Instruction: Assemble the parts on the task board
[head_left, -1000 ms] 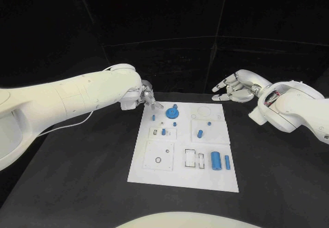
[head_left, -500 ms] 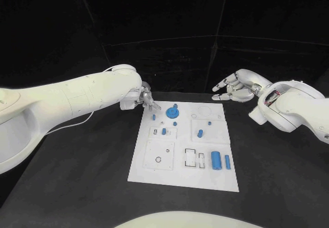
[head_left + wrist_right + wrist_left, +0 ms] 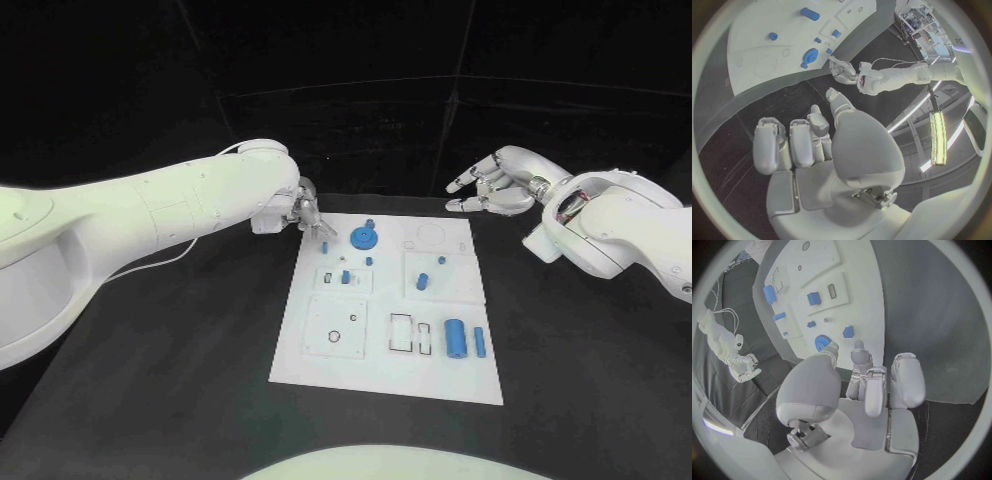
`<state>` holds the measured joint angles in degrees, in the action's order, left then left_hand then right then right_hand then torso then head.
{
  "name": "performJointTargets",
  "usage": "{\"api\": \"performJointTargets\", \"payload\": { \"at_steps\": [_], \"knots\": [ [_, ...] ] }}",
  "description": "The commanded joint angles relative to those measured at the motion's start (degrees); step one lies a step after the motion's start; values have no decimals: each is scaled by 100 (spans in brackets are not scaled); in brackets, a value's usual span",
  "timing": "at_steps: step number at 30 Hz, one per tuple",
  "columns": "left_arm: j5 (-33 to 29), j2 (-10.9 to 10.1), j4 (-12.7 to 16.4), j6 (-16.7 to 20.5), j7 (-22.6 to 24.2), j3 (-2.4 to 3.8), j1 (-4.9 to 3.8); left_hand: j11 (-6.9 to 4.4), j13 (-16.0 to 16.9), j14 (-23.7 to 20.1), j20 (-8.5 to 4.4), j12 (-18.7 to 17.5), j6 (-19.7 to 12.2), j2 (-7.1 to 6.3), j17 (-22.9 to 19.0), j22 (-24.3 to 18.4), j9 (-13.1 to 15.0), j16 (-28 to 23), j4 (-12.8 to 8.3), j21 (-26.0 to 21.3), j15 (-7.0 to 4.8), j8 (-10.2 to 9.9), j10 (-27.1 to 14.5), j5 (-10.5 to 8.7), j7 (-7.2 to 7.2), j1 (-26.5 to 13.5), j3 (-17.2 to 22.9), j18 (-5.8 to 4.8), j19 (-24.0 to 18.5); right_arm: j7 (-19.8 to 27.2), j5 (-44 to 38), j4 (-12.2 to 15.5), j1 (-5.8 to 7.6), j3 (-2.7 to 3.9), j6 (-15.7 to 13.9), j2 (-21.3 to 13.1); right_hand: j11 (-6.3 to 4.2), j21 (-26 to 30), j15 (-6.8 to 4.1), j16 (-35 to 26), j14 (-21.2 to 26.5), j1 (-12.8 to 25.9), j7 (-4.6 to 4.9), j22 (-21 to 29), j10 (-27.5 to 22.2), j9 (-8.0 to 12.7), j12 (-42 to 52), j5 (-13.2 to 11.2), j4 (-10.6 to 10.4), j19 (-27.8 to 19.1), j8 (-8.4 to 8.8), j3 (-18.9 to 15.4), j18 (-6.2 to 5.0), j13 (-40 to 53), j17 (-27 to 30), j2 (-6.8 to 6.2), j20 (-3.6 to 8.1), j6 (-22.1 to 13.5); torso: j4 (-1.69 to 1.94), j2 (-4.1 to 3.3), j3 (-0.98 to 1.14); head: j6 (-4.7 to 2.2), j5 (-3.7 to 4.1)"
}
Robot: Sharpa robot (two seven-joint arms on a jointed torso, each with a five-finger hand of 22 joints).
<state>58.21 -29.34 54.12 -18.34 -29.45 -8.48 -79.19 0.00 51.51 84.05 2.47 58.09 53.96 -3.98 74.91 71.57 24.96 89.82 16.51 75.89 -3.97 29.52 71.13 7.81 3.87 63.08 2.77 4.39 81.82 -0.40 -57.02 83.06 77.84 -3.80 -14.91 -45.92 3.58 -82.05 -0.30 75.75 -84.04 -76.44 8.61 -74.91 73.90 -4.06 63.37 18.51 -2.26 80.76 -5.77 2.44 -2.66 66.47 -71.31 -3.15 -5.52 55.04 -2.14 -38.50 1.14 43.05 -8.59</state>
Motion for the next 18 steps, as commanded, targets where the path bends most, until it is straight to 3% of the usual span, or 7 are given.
{"api": "performJointTargets", "payload": {
  "at_steps": [1, 18],
  "knots": [
    [52, 16, -18, -166, -32, -12, 3, -21, 0, 595, 14, 38, 37, 39, 1509, 9, -5, 18, -7, 27, 25, 13, 3, -7, 4, 7, -43, -15, 5, 30, 9, 4, 14, 4, 25, 8, -10, 19, -51, -22, -193, -1, -3, -185, -34, 8, -37, -15, -31, -33, -21, 9, -65, -4, 8, 20, -7, 1, -3, -1, 1, 4, -8],
    [52, 75, -55, -177, 13, -30, 50, -30, -7, 595, 9, 52, 71, 127, 1509, 39, -46, 18, -28, 41, 19, 7, 11, -3, -5, 173, -108, -20, 17, 30, 9, -5, 14, 4, 31, 26, -11, 22, -52, -21, -195, -12, -3, -183, -32, 7, -36, -8, -29, -34, -22, 15, -65, -4, 4, 28, -6, 4, -2, -1, 0, 4, -15]
  ]
}}
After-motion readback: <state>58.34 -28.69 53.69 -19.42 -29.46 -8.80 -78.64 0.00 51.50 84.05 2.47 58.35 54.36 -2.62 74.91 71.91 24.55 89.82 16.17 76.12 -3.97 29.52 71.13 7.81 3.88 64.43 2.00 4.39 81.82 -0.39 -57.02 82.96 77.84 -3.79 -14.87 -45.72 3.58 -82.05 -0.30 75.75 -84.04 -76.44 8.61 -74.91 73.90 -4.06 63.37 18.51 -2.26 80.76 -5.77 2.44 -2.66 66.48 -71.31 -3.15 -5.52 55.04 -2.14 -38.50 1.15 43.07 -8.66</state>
